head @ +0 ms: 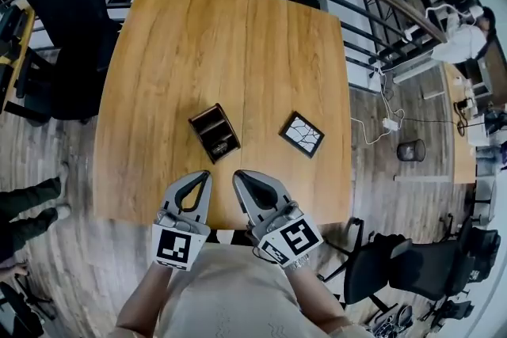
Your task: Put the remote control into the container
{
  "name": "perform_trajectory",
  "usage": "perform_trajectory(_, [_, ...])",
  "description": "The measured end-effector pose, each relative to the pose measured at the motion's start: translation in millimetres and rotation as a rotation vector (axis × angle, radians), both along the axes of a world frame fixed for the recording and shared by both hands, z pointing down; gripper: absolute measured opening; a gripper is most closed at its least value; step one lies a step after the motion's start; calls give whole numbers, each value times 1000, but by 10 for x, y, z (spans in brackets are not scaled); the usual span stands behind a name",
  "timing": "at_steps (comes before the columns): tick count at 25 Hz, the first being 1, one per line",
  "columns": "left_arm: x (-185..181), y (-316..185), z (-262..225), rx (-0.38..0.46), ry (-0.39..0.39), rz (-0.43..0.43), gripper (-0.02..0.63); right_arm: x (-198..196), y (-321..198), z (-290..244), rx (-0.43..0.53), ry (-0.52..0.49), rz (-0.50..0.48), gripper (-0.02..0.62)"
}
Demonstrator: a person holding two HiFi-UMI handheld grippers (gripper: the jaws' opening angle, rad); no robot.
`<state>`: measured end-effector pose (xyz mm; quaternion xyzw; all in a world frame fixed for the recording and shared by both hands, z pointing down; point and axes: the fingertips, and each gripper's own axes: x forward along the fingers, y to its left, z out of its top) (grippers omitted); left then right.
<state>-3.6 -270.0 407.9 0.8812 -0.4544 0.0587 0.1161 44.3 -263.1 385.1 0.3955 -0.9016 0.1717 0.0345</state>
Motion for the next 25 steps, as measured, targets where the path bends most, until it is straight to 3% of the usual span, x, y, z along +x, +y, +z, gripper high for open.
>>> perform_trajectory(10, [32,71,-23,3,12,78,12,2,173,115,-25,26,60,18])
perform_trajectory(25, [90,121,73,4,17,128,12,24,306,215,-54,82,46,18])
